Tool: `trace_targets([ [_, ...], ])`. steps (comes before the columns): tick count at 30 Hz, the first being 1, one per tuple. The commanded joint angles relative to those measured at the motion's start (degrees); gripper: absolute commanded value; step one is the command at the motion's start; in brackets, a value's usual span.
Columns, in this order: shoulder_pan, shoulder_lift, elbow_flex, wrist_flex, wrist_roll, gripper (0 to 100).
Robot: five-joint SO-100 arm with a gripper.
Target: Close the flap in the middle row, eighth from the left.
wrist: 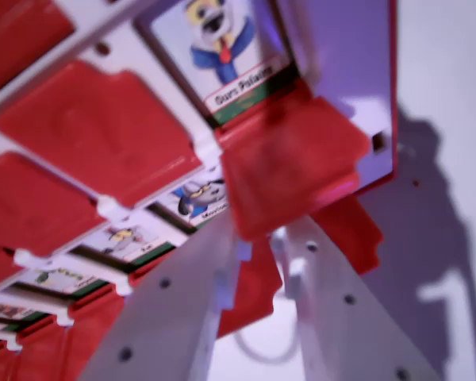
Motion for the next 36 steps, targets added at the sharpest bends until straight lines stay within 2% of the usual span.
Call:
trace_targets([
  [1, 0.09, 1.41, -6.68, -1.85, -0.62, 2],
  [19, 1.23, -1.85, -10.37, -8.35, -1.41, 2],
  [27, 1.14, -2.37, -10.46, -12.66, -0.62, 2],
  [36, 0.70, -2.37, -10.55, -12.83, -0.35, 2],
])
